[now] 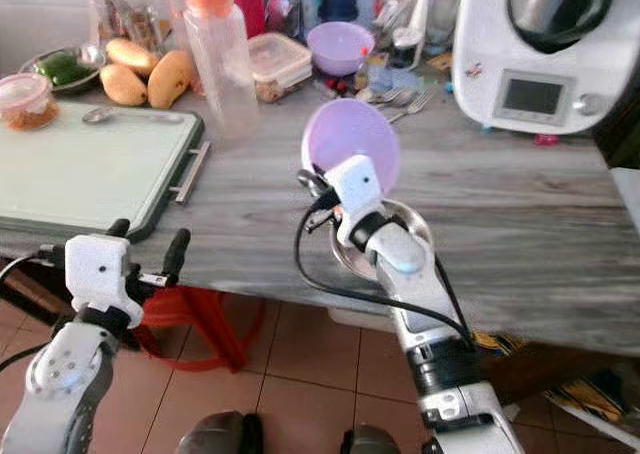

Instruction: Setting the table

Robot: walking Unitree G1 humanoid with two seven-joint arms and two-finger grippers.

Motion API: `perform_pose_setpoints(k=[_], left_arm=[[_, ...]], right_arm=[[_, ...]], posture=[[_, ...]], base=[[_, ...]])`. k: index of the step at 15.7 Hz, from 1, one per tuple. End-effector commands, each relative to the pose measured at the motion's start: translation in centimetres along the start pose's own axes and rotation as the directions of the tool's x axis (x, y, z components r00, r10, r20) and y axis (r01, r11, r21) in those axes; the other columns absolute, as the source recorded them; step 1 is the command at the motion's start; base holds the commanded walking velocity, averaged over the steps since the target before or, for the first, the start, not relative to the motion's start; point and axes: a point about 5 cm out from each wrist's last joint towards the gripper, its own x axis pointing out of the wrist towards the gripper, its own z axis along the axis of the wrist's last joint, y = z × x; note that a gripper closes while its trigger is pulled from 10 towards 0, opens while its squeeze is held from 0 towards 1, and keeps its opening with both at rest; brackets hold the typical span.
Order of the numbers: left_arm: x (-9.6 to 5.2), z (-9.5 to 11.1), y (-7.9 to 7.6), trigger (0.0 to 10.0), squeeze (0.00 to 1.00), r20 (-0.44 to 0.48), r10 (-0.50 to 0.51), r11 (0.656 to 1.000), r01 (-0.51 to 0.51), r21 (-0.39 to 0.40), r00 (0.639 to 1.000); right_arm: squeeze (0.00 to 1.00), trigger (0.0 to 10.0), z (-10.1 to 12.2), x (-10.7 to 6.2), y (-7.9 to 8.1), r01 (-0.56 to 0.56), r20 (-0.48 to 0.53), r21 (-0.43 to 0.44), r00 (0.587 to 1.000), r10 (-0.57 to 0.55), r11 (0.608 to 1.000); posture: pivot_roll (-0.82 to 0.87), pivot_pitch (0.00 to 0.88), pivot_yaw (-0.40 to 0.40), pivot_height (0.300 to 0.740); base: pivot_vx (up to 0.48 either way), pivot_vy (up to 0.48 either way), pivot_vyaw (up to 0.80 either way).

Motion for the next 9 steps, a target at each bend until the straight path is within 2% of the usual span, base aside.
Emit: perform_pose_setpoints(k=[1,3,9], left_arm=[[-0.2,0.4,0.2,10.0,0.0,0.002,-0.007,1.0,0.007,0.002,1.0],[-0.3,0.5,0.3,10.0,0.0,-0.009,-0.016,1.0,0.016,0.005,1.0],[-0.5,0.3,0.3,10.0,0.0,-0.045,-0.025,1.0,0.025,0.003,0.999]], right_arm=[[0.0,10.0,0.2,0.5,0.2,-0.041,0.012,-0.012,0.999,0.041,0.999],[0.0,10.0,0.0,0.9,0.3,-0.088,0.009,-0.016,0.996,0.088,0.996],[0.0,10.0,-1.0,1.0,0.0,-0.103,-0.011,-0.018,0.995,0.103,0.995]], posture=[[0.1,0.119,0.028,0.74],[0.11,0.122,0.031,0.74],[0.12,0.116,0.034,0.74]], base=[[0.0,0.0,0.0],[0.0,0.0,0.0],[0.0,0.0,0.0]])
